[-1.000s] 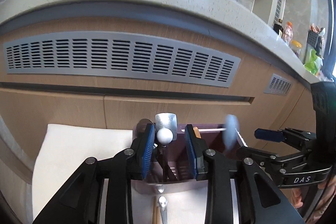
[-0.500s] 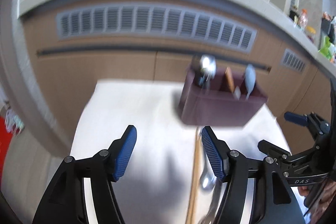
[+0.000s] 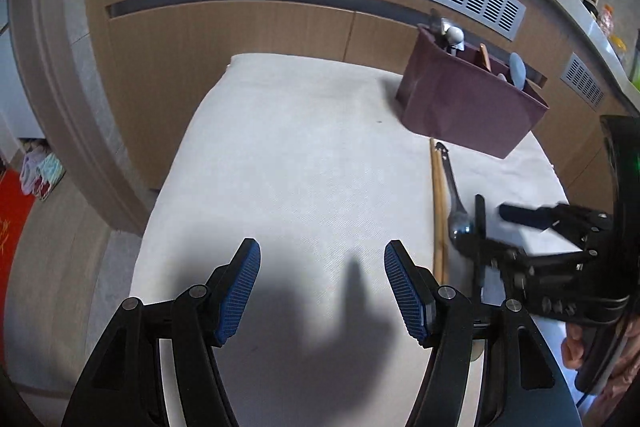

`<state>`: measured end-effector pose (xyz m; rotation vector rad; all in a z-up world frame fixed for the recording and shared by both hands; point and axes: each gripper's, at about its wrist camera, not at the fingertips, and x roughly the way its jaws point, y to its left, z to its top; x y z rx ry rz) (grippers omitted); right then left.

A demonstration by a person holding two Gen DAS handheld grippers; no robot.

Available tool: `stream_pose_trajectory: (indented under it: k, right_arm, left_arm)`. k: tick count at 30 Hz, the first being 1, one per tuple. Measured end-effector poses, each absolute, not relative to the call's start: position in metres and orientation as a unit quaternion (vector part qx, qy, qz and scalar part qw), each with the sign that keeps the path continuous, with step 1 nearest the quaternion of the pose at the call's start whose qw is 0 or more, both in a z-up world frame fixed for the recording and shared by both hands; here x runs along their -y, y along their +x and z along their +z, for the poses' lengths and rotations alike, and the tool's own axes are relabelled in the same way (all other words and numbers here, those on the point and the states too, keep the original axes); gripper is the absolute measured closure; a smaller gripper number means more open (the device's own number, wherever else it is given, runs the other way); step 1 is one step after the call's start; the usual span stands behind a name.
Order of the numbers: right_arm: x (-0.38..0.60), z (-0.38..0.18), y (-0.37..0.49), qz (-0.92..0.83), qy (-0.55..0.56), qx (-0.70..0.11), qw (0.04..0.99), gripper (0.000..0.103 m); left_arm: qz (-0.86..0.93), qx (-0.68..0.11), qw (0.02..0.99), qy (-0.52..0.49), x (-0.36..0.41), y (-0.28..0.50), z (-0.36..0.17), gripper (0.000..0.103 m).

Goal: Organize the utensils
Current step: 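Move both open tools back toward the chopsticks and spoons on the cloth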

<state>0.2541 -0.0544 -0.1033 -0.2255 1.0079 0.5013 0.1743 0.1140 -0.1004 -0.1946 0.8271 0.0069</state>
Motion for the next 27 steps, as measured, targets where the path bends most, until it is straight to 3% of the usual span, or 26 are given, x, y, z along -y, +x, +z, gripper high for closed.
stream_pose_trajectory:
  k: [1,5,13,21,27]
  right_arm:
    - [0.051,-0.105,0.253,0.239,-0.107,-0.484,0.835,0.066]
    - [0.043,-0.107,0.248,0.24,-0.099,-0.487,0.834,0.079]
    - [0.031,-0.115,0.246,0.246,-0.067,-0.541,0.802,0.091]
    - [0.015,-0.114,0.249,0.233,-0.113,-0.515,0.817,0.091]
    - [0.041,-0.115,0.241,0.223,-0.137,-0.532,0.805,0.098]
  left_arm:
    - [0.004,-0.402,0.911,-0.096,-0.115,0.174,-0.101,0.038]
    - [0.005,-0.404,0.909,-0.103,-0.12,0.173,-0.104,0.037]
    - [-0.007,-0.411,0.905,-0.108,-0.118,0.172,-0.111,0.037]
    - [-0.013,-0.417,0.902,-0.107,-0.113,0.173,-0.111,0.037]
    - [-0.034,-0.423,0.9,-0.096,-0.101,0.176,-0.111,0.037]
